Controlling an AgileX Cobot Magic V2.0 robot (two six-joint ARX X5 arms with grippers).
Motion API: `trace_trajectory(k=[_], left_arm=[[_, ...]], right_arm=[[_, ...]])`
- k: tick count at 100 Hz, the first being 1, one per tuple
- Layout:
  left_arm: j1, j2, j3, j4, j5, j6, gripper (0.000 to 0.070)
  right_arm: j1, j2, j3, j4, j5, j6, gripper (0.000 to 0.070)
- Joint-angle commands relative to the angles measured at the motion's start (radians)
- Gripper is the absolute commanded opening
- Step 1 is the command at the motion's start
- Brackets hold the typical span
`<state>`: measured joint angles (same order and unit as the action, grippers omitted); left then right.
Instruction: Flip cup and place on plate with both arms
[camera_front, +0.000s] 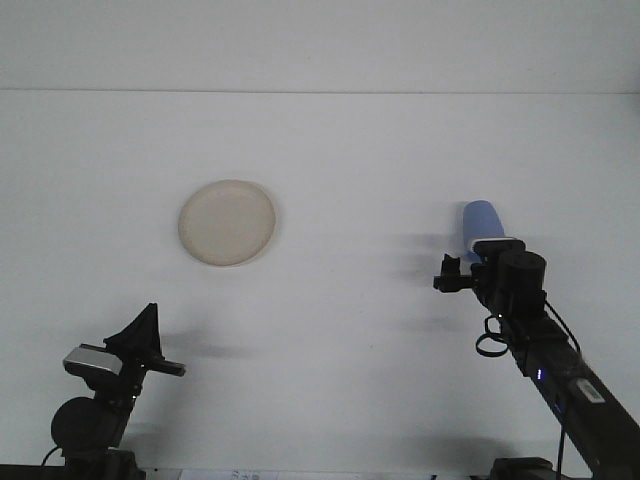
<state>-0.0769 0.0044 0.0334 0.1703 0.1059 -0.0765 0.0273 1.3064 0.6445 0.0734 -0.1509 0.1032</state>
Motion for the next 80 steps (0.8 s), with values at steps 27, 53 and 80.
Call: trace_trajectory(k=[27,53,80], left_arm=[[0.000,-0.001,-0.019,0.011,0.004,0.001,0.0017],[0.000,-0.001,-0.019,0.011,0.004,0.001,0.0017],[0.000,-0.001,-0.019,0.011,0.004,0.001,0.0017]], right_arm=[[-0.001,0.232,0.014,0.296,-0.006,0.065,0.0433],[-0.001,0.283,0.025,0.424,-0.011,0.009,0.0001],[0.045,0.164,0.034,0.280,-0.039,-0.017,0.0001]])
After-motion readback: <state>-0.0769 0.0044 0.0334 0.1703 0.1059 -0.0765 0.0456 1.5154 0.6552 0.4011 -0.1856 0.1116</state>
